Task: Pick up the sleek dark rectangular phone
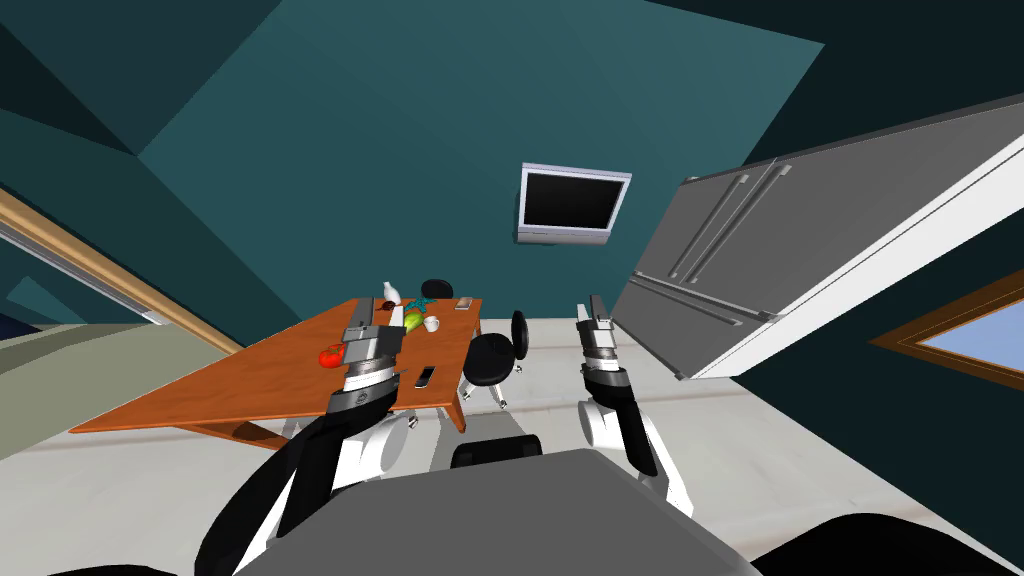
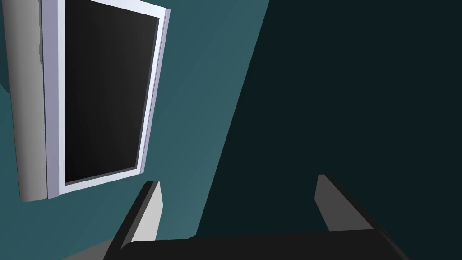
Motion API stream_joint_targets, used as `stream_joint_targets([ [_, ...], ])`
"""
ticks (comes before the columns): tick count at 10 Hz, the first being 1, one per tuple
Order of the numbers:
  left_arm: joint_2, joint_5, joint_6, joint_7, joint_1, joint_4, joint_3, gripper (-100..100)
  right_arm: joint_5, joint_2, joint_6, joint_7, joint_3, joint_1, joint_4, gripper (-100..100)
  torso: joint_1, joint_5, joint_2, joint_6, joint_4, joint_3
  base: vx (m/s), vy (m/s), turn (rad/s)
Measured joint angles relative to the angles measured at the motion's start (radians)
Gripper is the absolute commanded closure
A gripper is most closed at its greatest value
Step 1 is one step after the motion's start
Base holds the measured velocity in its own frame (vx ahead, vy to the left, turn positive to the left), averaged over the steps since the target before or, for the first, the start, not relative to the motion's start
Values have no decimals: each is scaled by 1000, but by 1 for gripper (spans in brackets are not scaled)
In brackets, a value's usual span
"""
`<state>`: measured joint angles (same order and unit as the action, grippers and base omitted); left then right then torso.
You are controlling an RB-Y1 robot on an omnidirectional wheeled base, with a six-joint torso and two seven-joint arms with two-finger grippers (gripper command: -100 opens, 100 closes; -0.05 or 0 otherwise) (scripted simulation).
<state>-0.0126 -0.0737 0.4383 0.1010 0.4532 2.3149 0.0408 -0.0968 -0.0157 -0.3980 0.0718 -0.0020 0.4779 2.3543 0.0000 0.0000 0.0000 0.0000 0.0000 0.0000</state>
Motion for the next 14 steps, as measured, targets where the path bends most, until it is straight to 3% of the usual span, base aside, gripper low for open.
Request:
stream_joint_targets([
  [3, 81, -20, -36, 17, -18, -14, 4, -100, 0, 0, 0, 0, 0, 0, 0, 0, 6, 1, 1, 0, 0, 1, -28, 96, -20],
  [6, 170, -69, -105, 41, -42, -34, -3, -100, 0, 0, 0, 0, 0, 0, 0, 0, 10, 2, 2, 0, 0, 1, -46, 140, -26],
  [7, 196, -90, -134, 52, -69, -55, -8, -100, 0, 0, 0, 0, 0, 0, 0, 0, 10, 2, 4, 0, 1, 2, -60, 167, -25],
  [14, 303, -211, -315, 125, -154, -122, -19, -100, 0, 0, 0, 0, 0, 0, 0, 0, 11, 3, 2, 0, 1, 1, -37, 152, -23],
])
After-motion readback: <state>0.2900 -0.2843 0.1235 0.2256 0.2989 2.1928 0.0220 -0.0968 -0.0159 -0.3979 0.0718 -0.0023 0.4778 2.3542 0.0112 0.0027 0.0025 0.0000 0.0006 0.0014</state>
